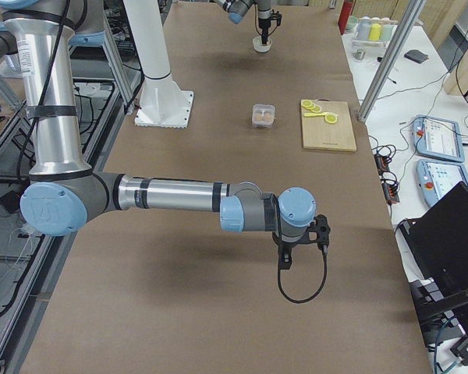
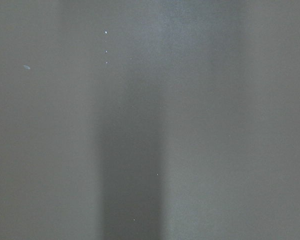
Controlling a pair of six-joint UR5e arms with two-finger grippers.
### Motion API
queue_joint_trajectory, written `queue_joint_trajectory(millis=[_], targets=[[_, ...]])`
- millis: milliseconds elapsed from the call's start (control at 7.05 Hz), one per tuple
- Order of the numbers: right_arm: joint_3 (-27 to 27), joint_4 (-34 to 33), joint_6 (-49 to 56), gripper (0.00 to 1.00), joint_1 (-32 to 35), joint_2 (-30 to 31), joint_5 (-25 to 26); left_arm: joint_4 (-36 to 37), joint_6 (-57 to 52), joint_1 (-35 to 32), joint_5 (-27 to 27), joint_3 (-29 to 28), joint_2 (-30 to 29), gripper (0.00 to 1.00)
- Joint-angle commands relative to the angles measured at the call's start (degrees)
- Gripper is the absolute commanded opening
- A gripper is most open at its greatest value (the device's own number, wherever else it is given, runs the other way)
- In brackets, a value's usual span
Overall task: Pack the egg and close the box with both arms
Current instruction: 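Close the left gripper on the brown egg and lift it from the bowl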
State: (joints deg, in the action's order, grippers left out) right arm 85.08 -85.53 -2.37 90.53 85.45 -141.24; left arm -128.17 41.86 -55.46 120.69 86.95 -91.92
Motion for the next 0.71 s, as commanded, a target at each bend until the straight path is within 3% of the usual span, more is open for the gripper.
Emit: queue_joint_trajectory(millis=[0, 568], targets=[[0.00, -0.08, -0.01, 1.00, 0.00, 0.06, 0.00, -0.15, 0.07, -0.08, 0.16, 0.23, 0.16, 0.53], [-0.17, -0.08, -0.01, 1.00, 0.00, -0.02, 0.09, -0.24, 0.07, -0.35, 0.69, 8.03, 6.64, 0.47]])
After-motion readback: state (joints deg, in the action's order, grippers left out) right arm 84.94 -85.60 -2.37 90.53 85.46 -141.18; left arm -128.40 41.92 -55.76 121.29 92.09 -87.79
